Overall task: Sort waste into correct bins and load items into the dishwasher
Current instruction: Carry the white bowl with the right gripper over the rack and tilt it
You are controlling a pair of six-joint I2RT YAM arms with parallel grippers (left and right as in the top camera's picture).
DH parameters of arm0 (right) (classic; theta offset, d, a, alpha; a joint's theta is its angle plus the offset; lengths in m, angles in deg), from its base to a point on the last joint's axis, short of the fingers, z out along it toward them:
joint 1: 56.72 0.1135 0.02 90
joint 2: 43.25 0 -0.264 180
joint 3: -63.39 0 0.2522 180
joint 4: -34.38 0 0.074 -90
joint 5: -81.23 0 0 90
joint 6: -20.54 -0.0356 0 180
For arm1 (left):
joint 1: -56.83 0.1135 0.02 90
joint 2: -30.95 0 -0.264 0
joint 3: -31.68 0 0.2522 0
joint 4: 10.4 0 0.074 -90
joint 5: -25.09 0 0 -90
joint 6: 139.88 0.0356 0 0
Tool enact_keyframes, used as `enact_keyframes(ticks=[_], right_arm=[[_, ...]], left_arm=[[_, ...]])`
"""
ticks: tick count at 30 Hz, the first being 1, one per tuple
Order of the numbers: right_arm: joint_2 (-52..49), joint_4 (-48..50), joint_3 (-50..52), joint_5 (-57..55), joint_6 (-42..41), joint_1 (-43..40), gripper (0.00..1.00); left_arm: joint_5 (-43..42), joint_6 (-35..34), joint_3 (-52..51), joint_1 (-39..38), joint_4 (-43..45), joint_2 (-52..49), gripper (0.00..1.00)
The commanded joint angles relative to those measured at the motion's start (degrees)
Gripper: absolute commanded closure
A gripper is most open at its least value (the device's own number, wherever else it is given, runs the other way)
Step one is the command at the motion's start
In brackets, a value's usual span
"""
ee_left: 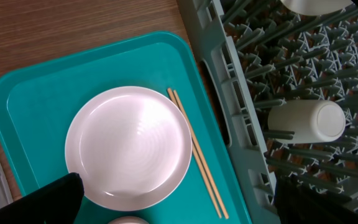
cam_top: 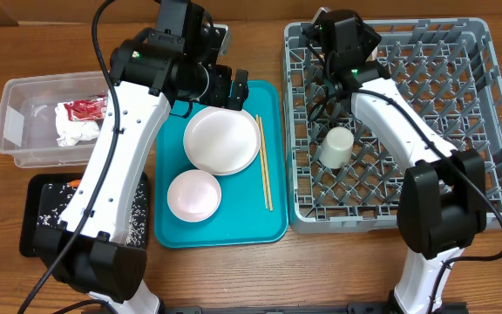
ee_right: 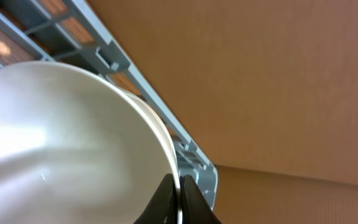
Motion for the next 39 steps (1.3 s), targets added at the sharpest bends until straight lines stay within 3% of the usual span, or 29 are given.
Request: enact_keyframes(ticks=[1,4,12,20,39], right_arm=[[0.1,-1.6,-0.1,1.0,-1.5,-0.1,0.96],[0.1,-0.5,-0.1,0.0,-0.7,-0.1,0.96],[0.1,11.5,-0.1,-4.4,12.6,-0.1,0.96],[0.0,6.4,0.1,-2.7,10.2,0.2,0.96],[-0.1,6.4,5.1,-2.7,10.3,1.0,0.96]], left_arm=[[0.6,0.9,0.9,0.3,0.0,0.7,0.0],[0.5,0.9,0.9,0.3,0.0,0.7,0.0],[0.5,0.9,0.9,0.3,0.0,0.7,0.0],[0.5,0.9,0.9,0.3,0.0,0.7,0.0],[0.5,0.9,0.9,0.2,0.0,0.7,0.0]])
